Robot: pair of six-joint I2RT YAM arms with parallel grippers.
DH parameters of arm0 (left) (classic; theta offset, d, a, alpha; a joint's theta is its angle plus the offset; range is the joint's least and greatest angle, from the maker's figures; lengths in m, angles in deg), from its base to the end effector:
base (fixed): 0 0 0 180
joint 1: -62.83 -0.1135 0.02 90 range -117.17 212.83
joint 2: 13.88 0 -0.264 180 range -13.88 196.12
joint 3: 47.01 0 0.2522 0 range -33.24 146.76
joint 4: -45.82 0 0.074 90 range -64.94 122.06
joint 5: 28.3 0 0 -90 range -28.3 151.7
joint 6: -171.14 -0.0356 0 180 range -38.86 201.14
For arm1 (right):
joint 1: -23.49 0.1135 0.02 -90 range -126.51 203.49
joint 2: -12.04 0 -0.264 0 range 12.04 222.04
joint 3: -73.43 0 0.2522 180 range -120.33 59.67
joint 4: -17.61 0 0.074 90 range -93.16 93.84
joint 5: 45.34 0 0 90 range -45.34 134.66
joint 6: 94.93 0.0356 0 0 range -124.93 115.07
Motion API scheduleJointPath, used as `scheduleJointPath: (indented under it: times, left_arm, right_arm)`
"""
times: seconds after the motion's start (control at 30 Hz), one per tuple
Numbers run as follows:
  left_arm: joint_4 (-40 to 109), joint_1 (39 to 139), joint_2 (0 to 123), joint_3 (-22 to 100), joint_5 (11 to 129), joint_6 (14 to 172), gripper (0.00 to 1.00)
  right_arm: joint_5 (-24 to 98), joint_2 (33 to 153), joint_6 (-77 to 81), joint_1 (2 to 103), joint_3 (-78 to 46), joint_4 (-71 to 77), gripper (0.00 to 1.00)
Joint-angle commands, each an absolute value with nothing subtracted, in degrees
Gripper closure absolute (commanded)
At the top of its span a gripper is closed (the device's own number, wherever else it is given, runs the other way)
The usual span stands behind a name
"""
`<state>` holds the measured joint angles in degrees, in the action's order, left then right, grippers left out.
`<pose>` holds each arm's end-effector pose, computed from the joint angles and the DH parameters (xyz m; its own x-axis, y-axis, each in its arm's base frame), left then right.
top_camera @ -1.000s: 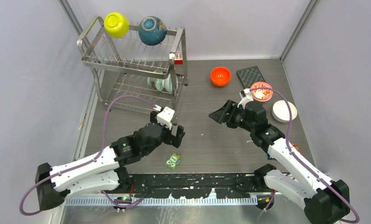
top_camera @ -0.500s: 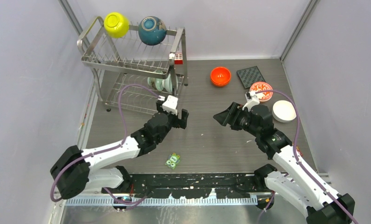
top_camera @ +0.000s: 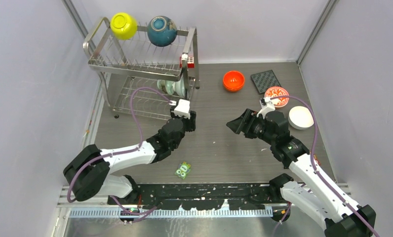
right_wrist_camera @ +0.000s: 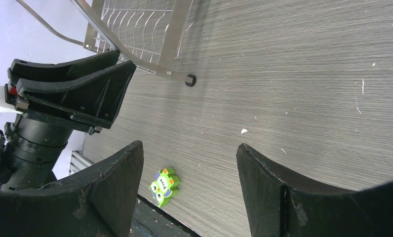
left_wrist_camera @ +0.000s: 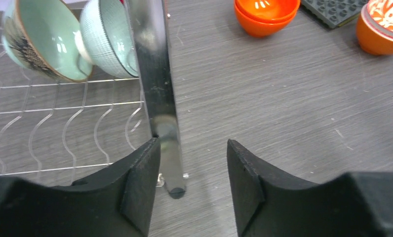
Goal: Unload the bowls from the dish rack
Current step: Adjust the dish rack at the center of the board.
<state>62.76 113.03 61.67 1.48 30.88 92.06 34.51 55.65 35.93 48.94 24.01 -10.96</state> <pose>0.1943 -0.2047 0.2360 -0.1743 -0.0450 -0.9837 0.3095 0.9458 -0.0981 0.1601 0.0831 0.2789 -0.6369 0.4101 -0.6528 -0.2024 0.7282 0.6548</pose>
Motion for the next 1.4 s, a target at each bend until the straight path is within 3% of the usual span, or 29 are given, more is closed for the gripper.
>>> scheduleJointPath:
  times: [0.0,0.07,0.2,0.63,0.73,0.87,1.17,1.37]
  left_arm:
    - [68.0,112.1,62.5,2.9,23.4,91.9,0.41]
    - [68.3,112.0,62.5,2.4,21.8,92.4,0.34]
    - [68.7,112.1,63.5,2.5,19.0,92.9,0.33]
    - [71.3,112.1,70.0,5.7,19.9,93.7,0.45]
    - [71.8,112.1,70.7,6.1,20.5,93.1,0.51]
    - [72.0,112.1,70.1,5.2,20.6,93.0,0.69]
    - [72.3,112.1,67.6,1.7,21.4,93.8,0.98]
    - [69.1,112.2,60.6,-3.2,23.4,97.8,1.0]
  right_arm:
    - [35.3,55.3,35.4,49.2,22.2,-9.8,0.27]
    - [35.4,55.4,35.4,49.2,22.1,-9.9,0.27]
    - [35.6,55.8,35.4,49.2,22.1,-9.9,0.27]
    - [36.4,55.5,35.0,49.2,21.7,-11.1,0.27]
    - [36.6,55.5,35.0,49.2,21.7,-11.2,0.27]
    - [36.8,55.7,35.0,49.2,21.7,-11.0,0.27]
    - [36.1,58.9,36.5,49.2,20.7,-6.4,0.28]
    - [38.7,63.3,36.5,49.8,19.3,1.0,0.29]
